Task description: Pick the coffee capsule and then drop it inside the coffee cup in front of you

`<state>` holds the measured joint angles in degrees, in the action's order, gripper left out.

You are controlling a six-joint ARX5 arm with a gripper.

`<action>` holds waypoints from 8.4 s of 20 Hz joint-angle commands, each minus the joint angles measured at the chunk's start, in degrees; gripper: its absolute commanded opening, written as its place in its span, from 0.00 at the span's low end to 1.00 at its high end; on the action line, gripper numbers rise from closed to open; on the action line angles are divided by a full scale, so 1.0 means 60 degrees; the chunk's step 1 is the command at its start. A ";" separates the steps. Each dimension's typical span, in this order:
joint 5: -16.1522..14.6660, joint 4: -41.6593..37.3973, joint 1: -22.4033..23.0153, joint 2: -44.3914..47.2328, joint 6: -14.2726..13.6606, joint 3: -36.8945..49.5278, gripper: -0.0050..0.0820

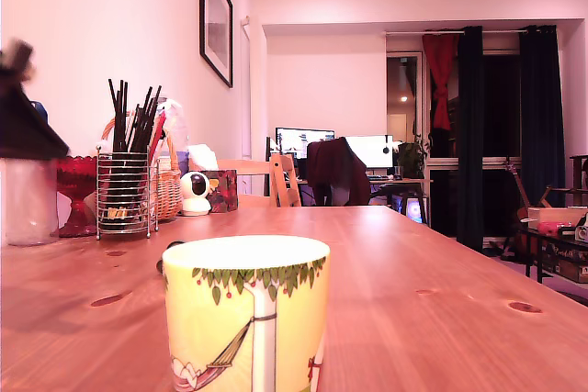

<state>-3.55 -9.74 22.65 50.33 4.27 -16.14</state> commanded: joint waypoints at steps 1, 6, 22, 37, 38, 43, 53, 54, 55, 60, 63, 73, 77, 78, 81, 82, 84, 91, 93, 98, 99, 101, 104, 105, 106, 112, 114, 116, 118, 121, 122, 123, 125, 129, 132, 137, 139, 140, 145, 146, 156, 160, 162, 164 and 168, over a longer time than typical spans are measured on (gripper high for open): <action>-0.0058 -0.0386 -0.0025 0.0430 -0.0160 0.0160 0.77; -0.0095 -0.1701 -0.0018 0.1443 -0.0412 0.0160 0.77; -0.0124 -0.7078 -0.0025 0.5890 -0.0794 0.0164 0.77; -0.0838 -1.0109 -0.0510 0.9012 -0.0787 -0.0528 0.77; -0.0838 -1.0109 -0.0510 0.9198 -0.0787 -0.0710 0.77; -0.0838 -1.0102 -0.0565 0.9832 -0.0787 -0.1275 0.77; -0.0871 -0.9519 -0.0732 1.0706 -0.0816 -0.2561 0.77; -0.0874 -0.9515 -0.0776 1.0874 -0.0794 -0.2688 0.77; -0.0874 -0.9511 -0.0787 1.1012 -0.0794 -0.2805 0.77; -0.0951 -0.9118 -0.0787 1.1311 -0.0798 -0.3359 0.77; -0.1133 -0.8706 -0.0801 1.1540 -0.0801 -0.3734 0.77; -0.1191 -0.7803 -0.0918 1.1562 -0.0980 -0.4266 0.77; -0.1188 -0.7792 -0.1049 1.1562 -0.0973 -0.4299 0.77; -0.1188 -0.7716 -0.1086 1.1610 -0.0969 -0.4360 0.77; -0.1381 -0.7504 -0.1144 1.1938 -0.0933 -0.4648 0.69; -0.1508 -0.7515 -0.1144 1.2003 -0.0936 -0.4696 0.66; -0.1559 -0.7526 -0.1122 1.2007 -0.0940 -0.4707 0.59; -0.1588 -0.7442 -0.1133 1.2007 -0.0973 -0.4707 0.26; -0.1588 -0.7446 -0.1133 1.2007 -0.0973 -0.4707 0.24; -0.1596 -0.7344 -0.1144 1.1956 -0.0969 -0.4707 0.25; -0.1614 -0.7198 -0.1147 1.1883 -0.0965 -0.4707 0.25; -0.1741 -0.6757 -0.1151 1.1621 -0.0969 -0.4707 0.25; -0.2138 -0.5938 -0.1151 1.1060 -0.1177 -0.4703 0.25; -0.2386 -0.5606 -0.1147 1.0830 -0.1239 -0.4703 0.25; -0.2597 -0.5304 -0.1147 1.0615 -0.1333 -0.4703 0.25; -0.3206 -0.4422 -0.1140 0.9391 -0.1472 -0.4091 0.25; -0.3271 -0.4477 -0.1140 0.8976 -0.1468 -0.3574 0.25; -0.3348 -0.4696 -0.1140 0.8582 -0.1464 -0.2998 0.25; -0.3421 -0.4900 -0.1140 0.8145 -0.1322 -0.2412 0.25; -0.3464 -0.4976 -0.1140 0.7446 -0.1202 -0.1654 0.25; -0.3512 -0.4994 -0.1140 0.7206 -0.1191 -0.1421 0.25; -0.3523 -0.5042 -0.1140 0.6983 -0.1180 -0.1188 0.25; -0.3610 -0.5125 -0.1140 0.6528 -0.0892 -0.0743 0.25; -0.3734 -0.5169 -0.1107 0.5723 -0.0667 -0.0036 0.25; -0.3723 -0.5118 -0.0940 0.5125 -0.0266 0.0412 0.25; -0.3665 -0.4302 -0.0295 0.3960 -0.0175 0.0619 0.25; -0.3574 -0.3770 -0.0007 0.3457 -0.0164 0.0619 0.25; -0.3570 -0.3472 0.0131 0.3202 -0.0168 0.0619 0.25; -0.3486 -0.2269 0.0736 0.1985 -0.0168 0.0619 0.25; -0.3468 -0.2029 0.0871 0.1756 -0.0164 0.0619 0.25; -0.3147 -0.0535 0.2590 0.0419 -0.0215 0.0619 0.25; -0.2925 -0.0710 0.3275 0.0415 -0.0211 0.0619 0.25; -0.2823 -0.0874 0.3555 0.0415 -0.0178 0.0616 0.25; -0.2809 -0.0958 0.3821 0.0415 -0.0168 0.0605 0.25; -0.2699 -0.0692 0.4167 0.0419 -0.0015 0.0270 0.25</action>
<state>-19.81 -14.02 47.37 53.21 3.99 -13.45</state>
